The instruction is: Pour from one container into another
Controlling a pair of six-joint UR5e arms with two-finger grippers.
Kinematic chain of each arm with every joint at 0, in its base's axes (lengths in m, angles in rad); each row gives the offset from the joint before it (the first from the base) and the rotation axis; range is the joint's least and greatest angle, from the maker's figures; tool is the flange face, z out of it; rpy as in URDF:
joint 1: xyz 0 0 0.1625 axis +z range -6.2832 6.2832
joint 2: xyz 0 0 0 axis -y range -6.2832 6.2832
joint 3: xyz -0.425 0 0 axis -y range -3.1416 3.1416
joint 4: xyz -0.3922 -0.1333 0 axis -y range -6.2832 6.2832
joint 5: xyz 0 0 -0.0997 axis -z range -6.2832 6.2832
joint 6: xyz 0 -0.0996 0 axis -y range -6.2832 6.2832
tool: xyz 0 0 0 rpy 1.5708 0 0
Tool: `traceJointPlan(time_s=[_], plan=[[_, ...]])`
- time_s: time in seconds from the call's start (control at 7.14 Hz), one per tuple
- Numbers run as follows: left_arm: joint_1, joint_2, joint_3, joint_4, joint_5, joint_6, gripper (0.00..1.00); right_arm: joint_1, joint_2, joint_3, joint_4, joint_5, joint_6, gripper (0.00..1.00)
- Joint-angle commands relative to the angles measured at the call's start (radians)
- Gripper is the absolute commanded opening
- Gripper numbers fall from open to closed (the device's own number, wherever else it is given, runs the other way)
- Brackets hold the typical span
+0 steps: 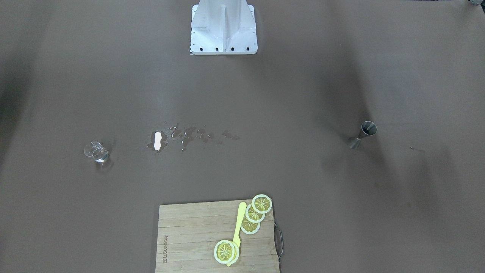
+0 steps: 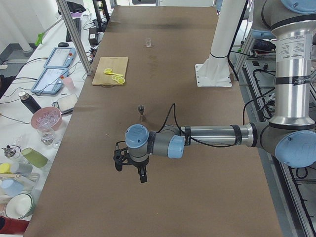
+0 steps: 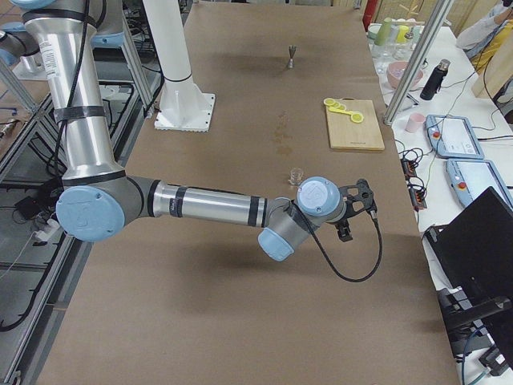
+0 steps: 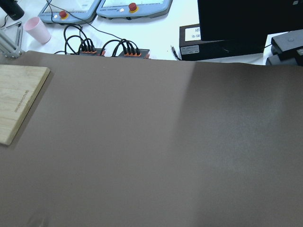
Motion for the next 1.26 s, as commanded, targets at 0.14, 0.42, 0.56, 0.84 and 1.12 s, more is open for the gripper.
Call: traceJointPlan(time_s=[0.14,0.42,0.56,0.84,1.12], plan=[[0.000,-0.009,-0.009,0.044,-0.003,-0.002,0.99,-0.061,-0.091,0.002,0.298,0.028,0.077,1.00],[0.006,-0.012,-0.032,0.094,-0.008,-0.002,0.99,-0.121,-0.091,-0.019,0.442,0.063,-0.005,1.00],[0.008,-0.014,-0.075,0.175,-0.014,-0.002,0.99,-0.127,-0.088,-0.034,0.445,0.067,-0.088,1.00],[0.008,-0.015,-0.112,0.234,-0.095,-0.080,0.99,-0.140,-0.025,-0.105,0.446,0.099,-0.259,1.00],[0.017,-0.023,-0.109,0.151,-0.089,-0.326,0.99,-0.140,0.027,-0.209,0.446,0.090,-0.302,1.00]])
